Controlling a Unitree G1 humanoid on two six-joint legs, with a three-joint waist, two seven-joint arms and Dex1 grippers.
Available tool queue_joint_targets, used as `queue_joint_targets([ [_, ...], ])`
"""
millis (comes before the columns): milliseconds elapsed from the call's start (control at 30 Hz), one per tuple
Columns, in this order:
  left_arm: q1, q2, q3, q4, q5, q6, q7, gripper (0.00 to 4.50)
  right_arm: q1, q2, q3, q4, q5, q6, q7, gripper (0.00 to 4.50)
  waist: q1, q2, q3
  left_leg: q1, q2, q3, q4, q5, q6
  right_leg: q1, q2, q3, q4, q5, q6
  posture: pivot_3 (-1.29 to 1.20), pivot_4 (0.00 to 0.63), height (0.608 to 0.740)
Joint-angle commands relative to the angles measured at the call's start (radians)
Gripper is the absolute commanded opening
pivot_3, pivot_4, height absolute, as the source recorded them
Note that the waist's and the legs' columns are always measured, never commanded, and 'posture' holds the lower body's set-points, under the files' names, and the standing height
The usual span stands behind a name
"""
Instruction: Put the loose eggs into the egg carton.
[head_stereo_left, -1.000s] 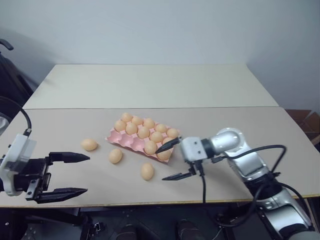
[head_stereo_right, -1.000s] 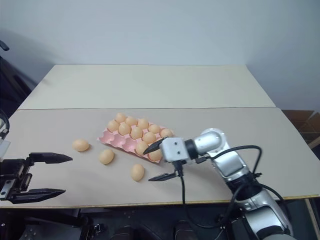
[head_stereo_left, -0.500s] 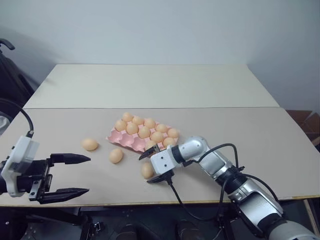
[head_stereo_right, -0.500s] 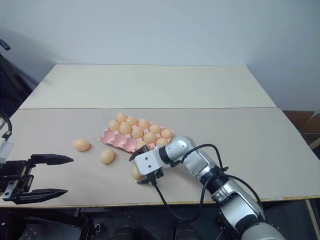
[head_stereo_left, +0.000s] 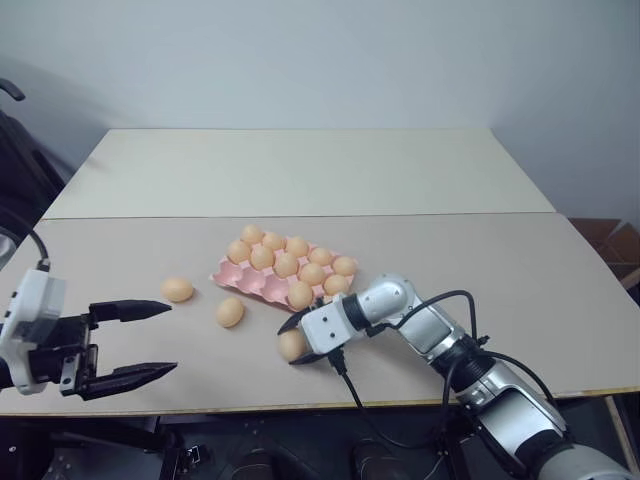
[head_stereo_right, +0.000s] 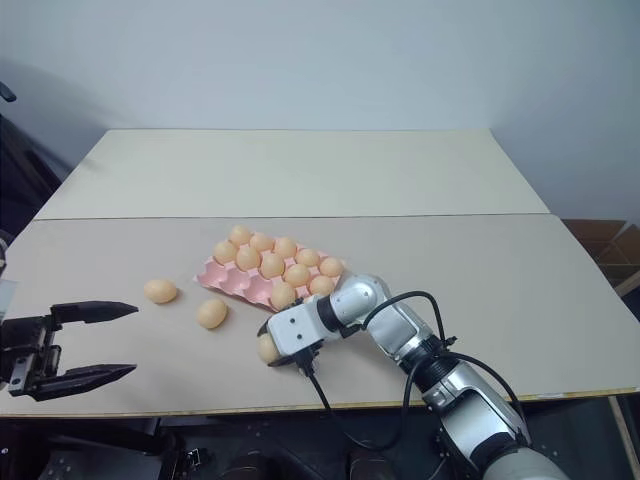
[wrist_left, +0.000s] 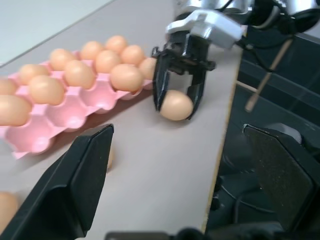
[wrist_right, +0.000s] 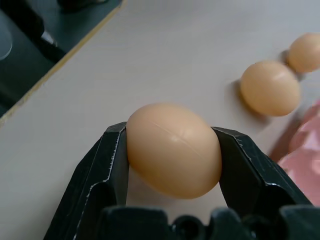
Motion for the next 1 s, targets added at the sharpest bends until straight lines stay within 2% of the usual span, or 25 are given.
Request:
queue_joint_targets([
  [33,0.005,-0.010,0.069,-0.008,0.012,-0.008,0.047,4.50,-0.050,0.040,-0.075,-0.058,0.060,0.076,-0.055,2.39,0.000,0.000,0.000,0.000,0.000,0.000,0.000,0.000,0.000,0.000,0.000,0.000,0.000,0.000,0.000,0.00,0.150,0.740],
  [300,0.038,-0.031,0.104,-0.041,-0.007,0.004,0.076,4.50,-0.111,0.116,-0.075,0.060,-0.081,0.151,-0.291,2.39,0.001,0.000,0.000,0.000,0.000,0.000,0.000,0.000,0.000,0.000,0.000,0.000,0.000,0.000,0.000,0.00,0.150,0.740],
  [467,0.039,-0.034,0.101,-0.052,-0.010,0.008,0.082,4.50,-0.124,0.130,-0.057,0.118,-0.154,0.167,-0.362,2.39,0.000,0.000,0.000,0.000,0.000,0.000,0.000,0.000,0.000,0.000,0.000,0.000,-0.001,0.000,0.000,0.00,0.150,0.740],
  [567,0.039,-0.033,0.101,-0.051,-0.011,0.009,0.079,4.50,-0.121,0.127,-0.057,0.120,-0.156,0.166,-0.351,2.39,-0.002,0.000,0.000,-0.001,0.000,0.000,0.000,0.000,0.000,0.000,0.000,0.000,-0.001,0.000,0.000,0.00,0.150,0.740],
  [767,0.026,-0.018,0.092,-0.036,-0.007,0.006,0.072,4.50,-0.122,0.135,-0.094,0.067,-0.119,0.229,-0.341,4.31,-0.013,0.000,0.000,-0.001,0.000,0.000,0.000,0.000,0.000,0.000,0.000,0.000,0.000,0.000,0.000,0.00,0.150,0.740],
  [800,0.022,-0.015,0.089,-0.033,-0.006,0.006,0.071,4.50,-0.121,0.130,-0.105,0.047,-0.104,0.245,-0.332,4.48,-0.015,0.000,0.000,-0.001,0.000,0.000,0.000,0.000,0.000,0.000,0.000,0.000,-0.001,0.000,0.000,0.00,0.150,0.740],
  [1000,-0.002,-0.007,0.071,-0.013,0.006,0.000,0.068,4.50,-0.072,0.053,-0.209,-0.097,0.048,0.332,-0.245,4.48,-0.014,0.000,0.000,-0.001,0.000,-0.001,-0.001,0.000,0.000,0.000,0.000,-0.001,-0.001,0.000,0.000,0.00,0.150,0.740],
])
